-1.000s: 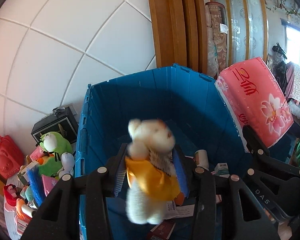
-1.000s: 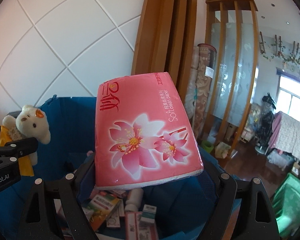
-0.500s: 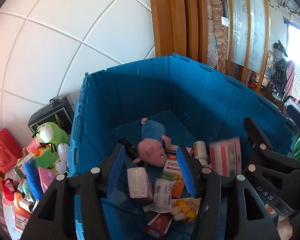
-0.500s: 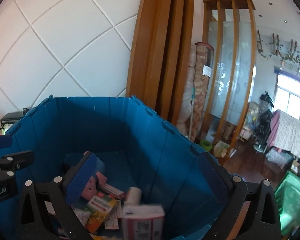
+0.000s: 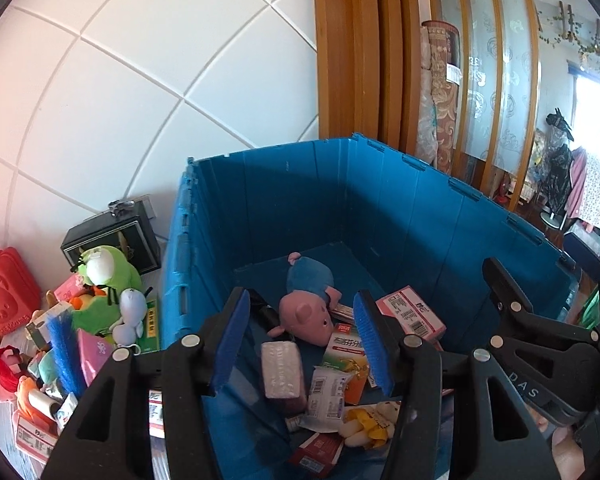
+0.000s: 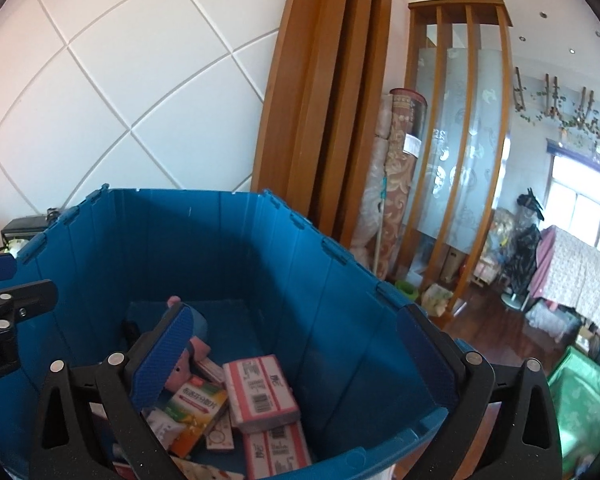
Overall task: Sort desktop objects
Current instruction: 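Return both tools from the crate to the pile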
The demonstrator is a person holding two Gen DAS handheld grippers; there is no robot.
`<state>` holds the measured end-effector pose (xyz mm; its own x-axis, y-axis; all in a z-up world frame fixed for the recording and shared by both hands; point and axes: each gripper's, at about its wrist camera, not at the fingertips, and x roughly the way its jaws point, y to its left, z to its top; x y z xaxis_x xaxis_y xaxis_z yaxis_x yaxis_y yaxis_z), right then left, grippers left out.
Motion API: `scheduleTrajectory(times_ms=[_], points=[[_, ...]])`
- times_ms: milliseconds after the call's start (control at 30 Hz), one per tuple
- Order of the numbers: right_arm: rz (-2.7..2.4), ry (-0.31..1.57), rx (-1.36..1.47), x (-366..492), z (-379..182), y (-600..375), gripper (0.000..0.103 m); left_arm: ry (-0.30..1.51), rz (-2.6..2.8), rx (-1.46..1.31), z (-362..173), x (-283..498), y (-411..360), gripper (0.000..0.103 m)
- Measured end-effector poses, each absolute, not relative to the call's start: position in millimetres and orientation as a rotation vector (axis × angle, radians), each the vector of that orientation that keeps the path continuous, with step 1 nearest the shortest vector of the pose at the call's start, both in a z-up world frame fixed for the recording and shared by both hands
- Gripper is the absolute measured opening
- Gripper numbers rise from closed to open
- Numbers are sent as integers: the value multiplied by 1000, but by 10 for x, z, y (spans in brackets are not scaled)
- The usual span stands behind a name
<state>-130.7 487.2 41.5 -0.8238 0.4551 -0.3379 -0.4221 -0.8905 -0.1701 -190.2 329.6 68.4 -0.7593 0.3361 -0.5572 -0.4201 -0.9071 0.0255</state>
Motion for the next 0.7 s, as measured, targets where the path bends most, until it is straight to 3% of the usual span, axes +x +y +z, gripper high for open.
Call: scheduleTrajectory(times_ms=[300,700], points=[[2781,-115,-471,-1233,585,4331,103,161,2801,-578,924,-1623,2472,53],[3119,-135,-351,-1334,851,3077,103,30,3040,-612,788,-1624,982,53]])
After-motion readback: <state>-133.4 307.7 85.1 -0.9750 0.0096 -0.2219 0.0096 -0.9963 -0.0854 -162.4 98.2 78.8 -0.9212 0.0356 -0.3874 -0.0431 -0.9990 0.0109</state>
